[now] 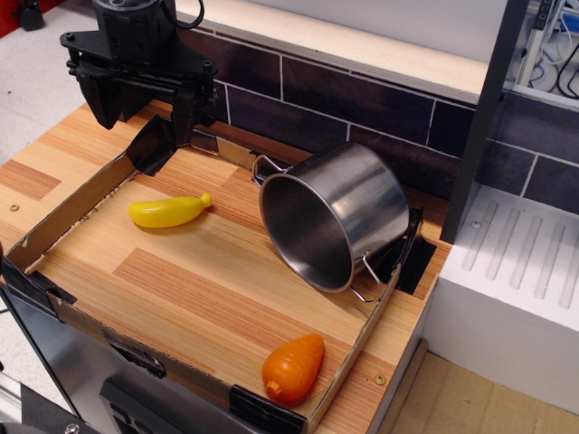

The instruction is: Upright metal pot

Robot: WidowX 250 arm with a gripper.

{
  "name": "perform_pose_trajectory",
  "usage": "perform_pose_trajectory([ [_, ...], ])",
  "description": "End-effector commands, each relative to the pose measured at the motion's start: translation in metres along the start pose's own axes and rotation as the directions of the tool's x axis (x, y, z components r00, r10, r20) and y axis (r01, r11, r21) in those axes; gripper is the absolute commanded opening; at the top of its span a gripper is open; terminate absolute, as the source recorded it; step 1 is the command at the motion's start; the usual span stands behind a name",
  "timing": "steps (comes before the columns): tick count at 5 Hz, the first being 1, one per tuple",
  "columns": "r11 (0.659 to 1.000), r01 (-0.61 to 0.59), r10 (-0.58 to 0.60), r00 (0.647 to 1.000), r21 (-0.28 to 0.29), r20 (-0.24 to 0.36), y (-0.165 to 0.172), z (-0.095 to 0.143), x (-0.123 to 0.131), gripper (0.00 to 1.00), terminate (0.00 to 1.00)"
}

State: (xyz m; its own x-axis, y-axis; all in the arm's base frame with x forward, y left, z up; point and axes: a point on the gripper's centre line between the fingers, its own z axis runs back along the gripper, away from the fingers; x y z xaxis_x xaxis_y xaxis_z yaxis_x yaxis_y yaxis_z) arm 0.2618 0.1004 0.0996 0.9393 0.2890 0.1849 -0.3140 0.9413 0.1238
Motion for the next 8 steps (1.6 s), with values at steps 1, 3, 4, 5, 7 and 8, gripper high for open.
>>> perform_pose_trajectory([
  [1,1.000,0.000,0.000,1.000,0.000,0.000,0.000,0.000,0.000,1.00,0.00],
  [3,0.885,0.464,-0.457,0.882,-0.042,0.118,0.004,0.009,0.001,1.00,0.00],
  [4,0.742,0.670,-0.660,0.733,-0.005,0.163,-0.004,0.015,-0.004,1.00,0.00],
  [5,0.553,0.833,-0.816,0.546,-0.017,0.190,-0.018,0.020,-0.014,1.00,0.00],
  [7,0.153,0.981,-0.932,0.103,0.120,0.347,-0.056,0.022,-0.018,1.00,0.00],
  [8,0.106,0.974,-0.922,0.021,0.201,0.386,-0.077,0.022,-0.018,1.00,0.00],
])
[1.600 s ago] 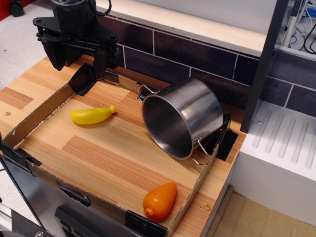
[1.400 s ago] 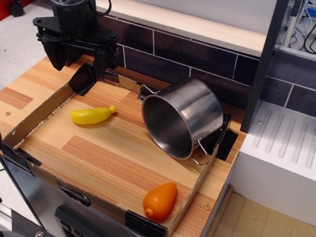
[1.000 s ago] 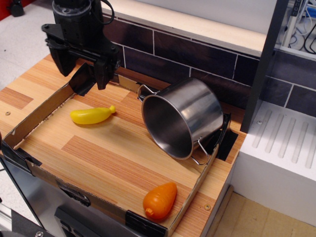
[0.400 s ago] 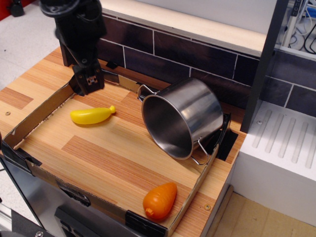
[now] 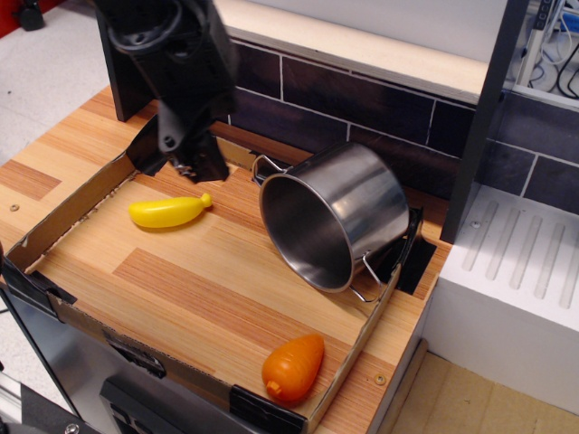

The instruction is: Upright metal pot

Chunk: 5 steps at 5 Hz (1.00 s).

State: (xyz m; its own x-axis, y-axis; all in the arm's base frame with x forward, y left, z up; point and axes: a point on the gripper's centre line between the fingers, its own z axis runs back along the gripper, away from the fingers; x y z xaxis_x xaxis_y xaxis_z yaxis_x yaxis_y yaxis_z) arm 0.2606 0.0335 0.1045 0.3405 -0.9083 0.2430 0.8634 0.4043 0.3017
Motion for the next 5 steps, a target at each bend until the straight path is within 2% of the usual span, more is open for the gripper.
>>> perform_pose_trajectory([
  [1,0.996,0.050,-0.055,0.997,0.080,0.061,0.005,-0.012,0.030,1.00,0.00],
  [3,0.995,0.063,-0.065,0.998,0.074,0.023,-0.004,-0.034,0.028,1.00,0.00],
  [5,0.992,0.070,-0.071,0.997,0.101,0.006,-0.002,-0.050,0.022,1.00,0.00],
])
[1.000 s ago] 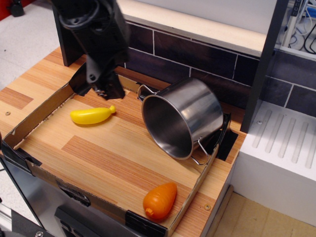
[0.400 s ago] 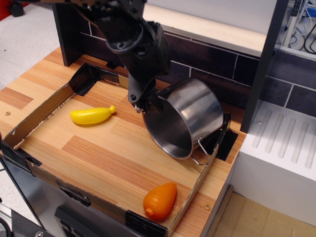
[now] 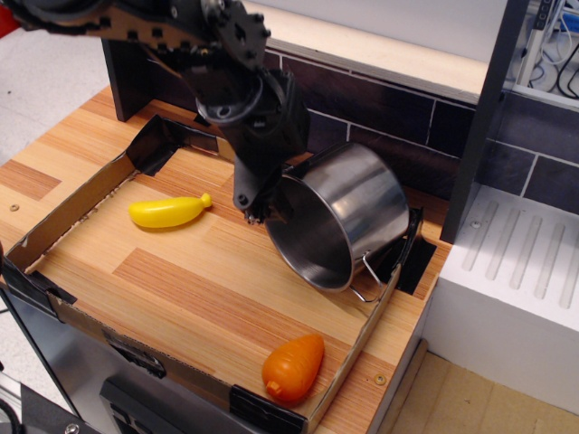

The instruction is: Upright metal pot

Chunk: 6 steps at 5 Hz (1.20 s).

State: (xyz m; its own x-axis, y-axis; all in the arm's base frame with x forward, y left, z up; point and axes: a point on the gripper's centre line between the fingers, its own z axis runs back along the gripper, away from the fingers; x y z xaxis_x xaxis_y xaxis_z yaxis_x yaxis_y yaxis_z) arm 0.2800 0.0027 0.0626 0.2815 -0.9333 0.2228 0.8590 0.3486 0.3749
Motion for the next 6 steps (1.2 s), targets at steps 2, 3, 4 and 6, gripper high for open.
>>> perform_pose_trajectory([
  [2,0.997,-0.057,0.055,0.998,0.045,0.027,0.009,-0.008,0.000,1.00,0.00],
  [3,0.996,-0.088,0.088,0.996,0.026,0.002,0.011,-0.007,0.000,0.00,0.00],
  [4,0.990,-0.135,0.136,0.990,0.027,-0.031,0.015,-0.004,-0.003,0.00,0.00],
  [6,0.955,-0.280,0.258,0.946,-0.092,-0.197,0.019,0.013,-0.011,0.00,0.00],
])
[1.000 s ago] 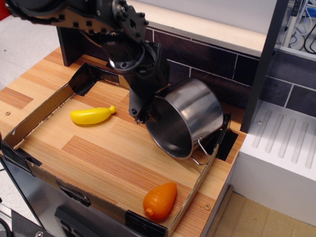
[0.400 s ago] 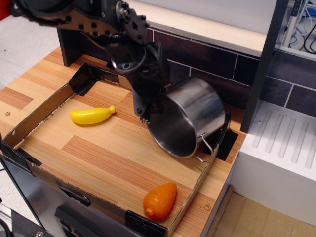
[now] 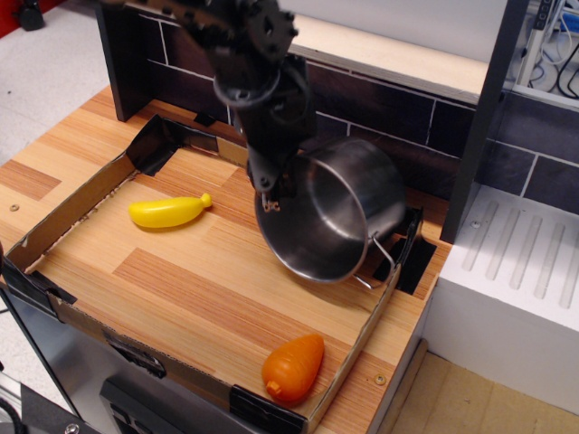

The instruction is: Upright metal pot

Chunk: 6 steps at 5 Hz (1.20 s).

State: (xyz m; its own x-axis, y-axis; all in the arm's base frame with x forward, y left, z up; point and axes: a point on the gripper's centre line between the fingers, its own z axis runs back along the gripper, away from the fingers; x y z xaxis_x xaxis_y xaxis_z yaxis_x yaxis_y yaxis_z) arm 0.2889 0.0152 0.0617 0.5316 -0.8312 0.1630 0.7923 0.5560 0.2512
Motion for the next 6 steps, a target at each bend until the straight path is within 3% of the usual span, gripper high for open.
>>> perform_pose_trajectory([
  [1,0.992,-0.099,0.084,0.984,-0.084,-0.157,0.004,0.021,-0.014,0.00,0.00],
  [2,0.964,-0.205,0.154,0.949,-0.168,-0.275,0.005,0.019,-0.025,0.00,0.00],
  [3,0.929,-0.307,0.221,0.907,-0.205,-0.358,0.012,0.015,-0.032,0.00,0.00],
  [4,0.864,-0.410,0.273,0.870,-0.292,-0.411,0.021,0.014,-0.032,0.00,0.00],
  [5,0.814,-0.474,0.307,0.842,-0.336,-0.444,0.027,0.013,-0.031,0.00,0.00],
  [6,0.828,-0.452,0.298,0.856,-0.331,-0.424,0.026,0.014,-0.032,0.00,0.00],
])
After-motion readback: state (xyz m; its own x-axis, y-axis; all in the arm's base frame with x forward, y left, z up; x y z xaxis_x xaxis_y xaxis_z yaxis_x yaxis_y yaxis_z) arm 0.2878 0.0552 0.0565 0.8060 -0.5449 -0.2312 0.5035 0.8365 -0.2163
